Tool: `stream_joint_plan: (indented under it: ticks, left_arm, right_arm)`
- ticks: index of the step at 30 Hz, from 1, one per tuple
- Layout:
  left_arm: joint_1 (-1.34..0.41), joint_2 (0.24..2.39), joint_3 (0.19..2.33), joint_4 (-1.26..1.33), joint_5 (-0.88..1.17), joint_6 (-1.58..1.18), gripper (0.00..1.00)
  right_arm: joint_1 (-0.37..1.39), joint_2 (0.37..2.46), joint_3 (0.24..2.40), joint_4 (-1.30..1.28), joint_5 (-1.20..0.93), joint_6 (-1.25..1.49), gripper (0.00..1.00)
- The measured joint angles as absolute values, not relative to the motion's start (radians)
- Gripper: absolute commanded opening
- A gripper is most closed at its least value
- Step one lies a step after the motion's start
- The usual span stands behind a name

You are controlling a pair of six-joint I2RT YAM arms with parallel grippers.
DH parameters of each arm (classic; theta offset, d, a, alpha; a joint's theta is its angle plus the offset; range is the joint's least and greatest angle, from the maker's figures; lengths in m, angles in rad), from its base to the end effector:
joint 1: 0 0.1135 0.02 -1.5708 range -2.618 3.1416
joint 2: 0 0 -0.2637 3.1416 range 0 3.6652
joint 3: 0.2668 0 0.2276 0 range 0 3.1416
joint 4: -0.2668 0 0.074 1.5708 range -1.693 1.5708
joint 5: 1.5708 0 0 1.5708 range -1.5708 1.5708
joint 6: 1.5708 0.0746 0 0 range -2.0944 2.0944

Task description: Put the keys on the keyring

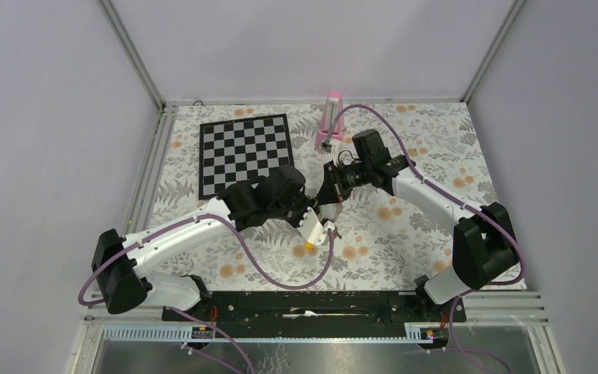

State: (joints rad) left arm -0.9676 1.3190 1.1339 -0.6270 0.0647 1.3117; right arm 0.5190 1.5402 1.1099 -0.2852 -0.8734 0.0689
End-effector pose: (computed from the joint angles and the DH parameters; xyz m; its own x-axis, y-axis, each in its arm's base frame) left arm 0.1567 -0.2360 0.2797 0.7133 0.6649 -0.2216 0.6150 -0.4421 0.6530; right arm 0.2569 0.2126 0.2601 -0.6248 -0.3060 -0.7184 -0.7797 0.2925 0.5536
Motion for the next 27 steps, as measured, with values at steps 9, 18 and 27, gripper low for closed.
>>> stream_joint_plan:
  ticks: [9,18,27]
  left_arm:
    - [-0.967,1.354,1.134,-0.593,0.049,1.311,0.00]
    - [-0.967,1.362,1.135,-0.572,0.040,1.304,0.00]
    - [-0.967,1.364,1.137,-0.572,0.042,1.301,0.00]
  right_arm:
    - [0.519,1.541,1.110,-0.285,-0.874,0.085,0.00]
    - [0.517,1.542,1.109,-0.287,-0.875,0.093,0.00]
    - [0.518,1.557,1.109,-0.279,-0.876,0.099,0.00]
